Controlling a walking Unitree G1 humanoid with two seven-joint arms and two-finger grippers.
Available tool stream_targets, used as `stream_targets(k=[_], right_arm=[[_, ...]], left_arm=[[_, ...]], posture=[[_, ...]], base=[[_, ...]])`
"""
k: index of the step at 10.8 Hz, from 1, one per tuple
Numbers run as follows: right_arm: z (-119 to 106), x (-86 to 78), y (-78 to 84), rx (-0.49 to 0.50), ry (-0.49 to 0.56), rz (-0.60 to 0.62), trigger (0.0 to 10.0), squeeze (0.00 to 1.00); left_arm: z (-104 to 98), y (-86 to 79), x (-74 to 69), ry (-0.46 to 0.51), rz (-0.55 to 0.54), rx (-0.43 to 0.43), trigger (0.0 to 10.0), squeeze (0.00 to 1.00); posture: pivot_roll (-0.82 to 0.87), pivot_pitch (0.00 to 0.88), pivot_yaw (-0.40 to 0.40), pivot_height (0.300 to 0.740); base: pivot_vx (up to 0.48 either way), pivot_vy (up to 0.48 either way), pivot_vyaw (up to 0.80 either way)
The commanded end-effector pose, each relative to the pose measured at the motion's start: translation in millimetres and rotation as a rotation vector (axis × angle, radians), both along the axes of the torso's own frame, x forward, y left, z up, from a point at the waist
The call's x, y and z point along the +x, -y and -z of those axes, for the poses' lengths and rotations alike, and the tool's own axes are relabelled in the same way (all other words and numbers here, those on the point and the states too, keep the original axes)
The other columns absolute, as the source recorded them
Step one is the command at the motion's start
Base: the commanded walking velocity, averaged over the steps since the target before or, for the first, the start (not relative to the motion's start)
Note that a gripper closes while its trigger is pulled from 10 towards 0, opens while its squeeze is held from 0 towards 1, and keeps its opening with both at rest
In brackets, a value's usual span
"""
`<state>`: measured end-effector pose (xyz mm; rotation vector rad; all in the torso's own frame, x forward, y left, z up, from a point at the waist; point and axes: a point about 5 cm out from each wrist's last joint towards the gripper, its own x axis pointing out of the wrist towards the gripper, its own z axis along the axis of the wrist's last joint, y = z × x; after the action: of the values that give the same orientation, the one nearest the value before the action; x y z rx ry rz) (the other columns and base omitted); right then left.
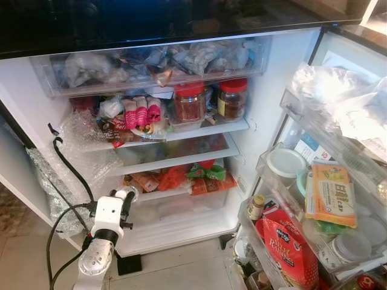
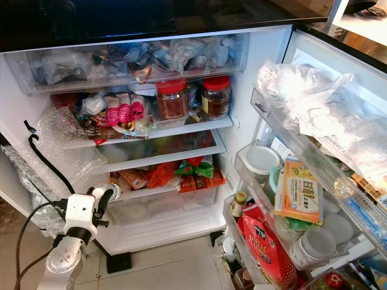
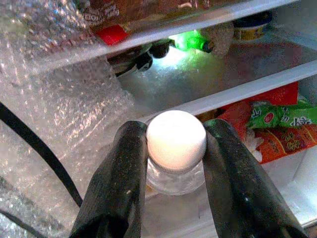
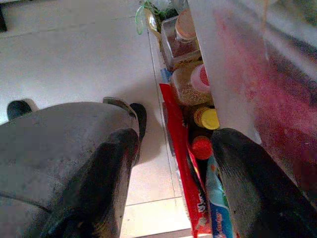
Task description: Restocking fridge
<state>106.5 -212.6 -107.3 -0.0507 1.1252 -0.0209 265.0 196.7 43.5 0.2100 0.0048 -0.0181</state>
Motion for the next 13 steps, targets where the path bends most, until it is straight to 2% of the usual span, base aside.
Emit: stream_targets(k=[1, 4, 6, 7, 8, 10, 13], right_arm=[[-0.2, 0.0, 1.8, -0.015, -0.005, -0.015, 10.0, 0.0], [-0.2, 0.0, 1.1, -0.002, -0.002, -0.007, 10.0, 0.0], [-0.2, 0.2, 0.7, 0.011, 0.001, 0.007, 10.0, 0.0], [-0.2, 0.3, 0.6, 0.012, 0.0, 0.008, 10.0, 0.0], [-0.2, 0.4, 0.1, 0.022, 0.003, 0.012, 10.0, 0.0], [-0.2, 0.1, -0.3, 0.025, 0.004, 0.009, 10.0, 0.0], [0.1, -0.8, -0.5, 0.02, 0.0, 0.0, 10.0, 0.0]], left_arm=[[-3.2, -7.0, -0.1, 0.007, -0.021, 0.009, 10.0, 0.0], [-4.1, -6.5, 1.1, 0.005, -0.021, 0.012, 10.0, 0.0], [-5.7, 1.8, 3.7, -0.007, 0.064, -0.042, 10.0, 0.0], [-6.9, 5.0, 4.1, -0.006, 0.102, -0.028, 10.0, 0.0], [-6.8, 5.6, 3.5, -0.004, 0.102, -0.032, 10.0, 0.0], [-7.8, 5.6, 2.6, 0.007, 0.117, 0.016, 10.0, 0.0], [-14.5, 7.5, 6.2, 0.034, 0.14, 0.002, 10.0, 0.0]], posture=[[-0.17, 0.0, -0.002, 0.74], [-0.17, 0.0, -0.001, 0.74], [-0.17, 0.0, -0.004, 0.74], [-0.16, 0.0, -0.007, 0.74], [-0.15, 0.0, -0.009, 0.74], [-0.15, 0.0, -0.01, 0.74], [-0.16, 0.0, -0.011, 0.74]], base=[[0.0, 0.0, 0.8], [0.0, 0.0, 0.8], [0.0, 0.0, 0.0], [0.0, 0.0, 0.0], [0.0, 0.0, 0.0], [0.0, 0.0, 0.0], [0.0, 0.0, 0.0]])
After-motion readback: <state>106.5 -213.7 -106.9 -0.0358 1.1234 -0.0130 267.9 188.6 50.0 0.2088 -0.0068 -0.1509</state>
